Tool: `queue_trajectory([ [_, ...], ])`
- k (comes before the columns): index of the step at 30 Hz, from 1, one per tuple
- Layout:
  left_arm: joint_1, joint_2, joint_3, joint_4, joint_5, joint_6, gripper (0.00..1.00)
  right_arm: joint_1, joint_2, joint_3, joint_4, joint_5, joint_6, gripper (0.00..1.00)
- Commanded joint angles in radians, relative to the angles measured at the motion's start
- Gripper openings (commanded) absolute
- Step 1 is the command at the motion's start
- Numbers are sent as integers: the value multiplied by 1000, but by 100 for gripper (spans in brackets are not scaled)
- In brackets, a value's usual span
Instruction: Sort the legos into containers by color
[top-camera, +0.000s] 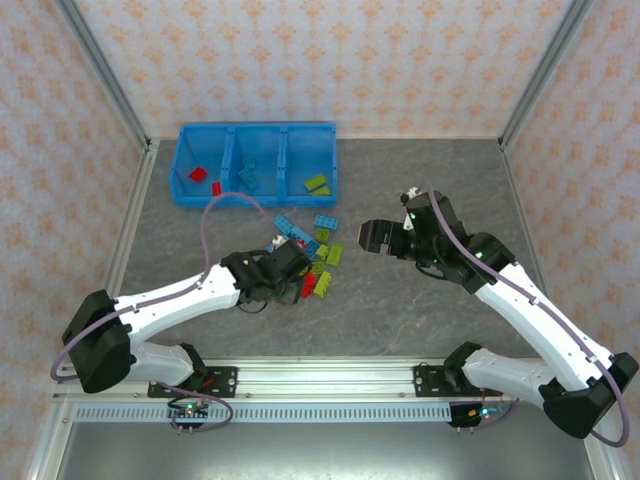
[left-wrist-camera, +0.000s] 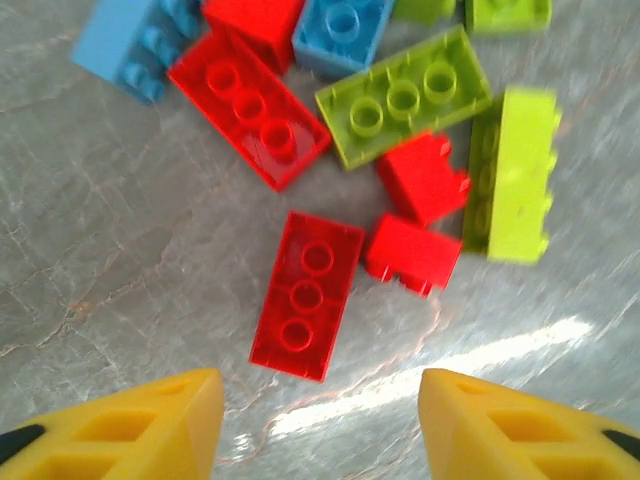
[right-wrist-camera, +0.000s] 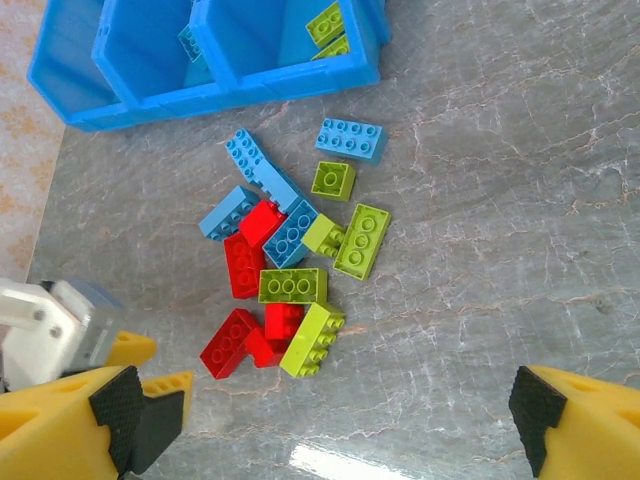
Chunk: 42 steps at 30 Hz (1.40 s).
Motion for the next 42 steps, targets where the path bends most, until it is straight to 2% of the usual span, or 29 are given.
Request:
queue_trajectory([
  [1, 1, -14, -21, 9, 17, 118, 60, 8, -16, -29, 3, 17, -10, 97],
  [4, 5, 14, -7, 22, 11, 162, 62, 8, -7, -28, 18, 17, 15, 96],
  [6, 33, 70, 10, 31, 86, 207, 62, 8, -3, -26, 33, 26, 27, 96],
  [12, 114, 224, 18, 74, 136, 278, 61, 9, 12, 1, 37, 75, 69, 96],
  [14, 150, 258, 31, 84, 189, 288, 58, 14, 17, 5, 39, 92, 81, 96],
  [15, 157, 270, 35, 94, 198, 290, 55, 16, 19, 5, 42, 97, 85, 96],
  [18, 161, 310, 55, 93, 190, 282, 38, 19, 30, 15, 52, 106, 91, 96],
  [21, 161, 332, 44, 119, 220, 264, 25, 19, 61, 48, 42, 99, 86, 97],
  [26, 166, 279, 51, 113, 248, 221, 23, 20, 128, 76, 36, 29, 70, 97],
  [31, 192, 84, 99, 45, 213, 196, 23, 28, 212, 29, 206, -175, 55, 97],
  [34, 262, 8, 150, 16, 189, 183, 23, 55, 282, 0, 343, -261, 126, 96],
  [36, 325, 1, 197, 3, 182, 172, 24, 83, 321, -4, 382, -247, 152, 96],
  [42, 553, 128, 410, -2, 124, 157, 25, 102, 435, 20, 456, -211, 119, 97],
])
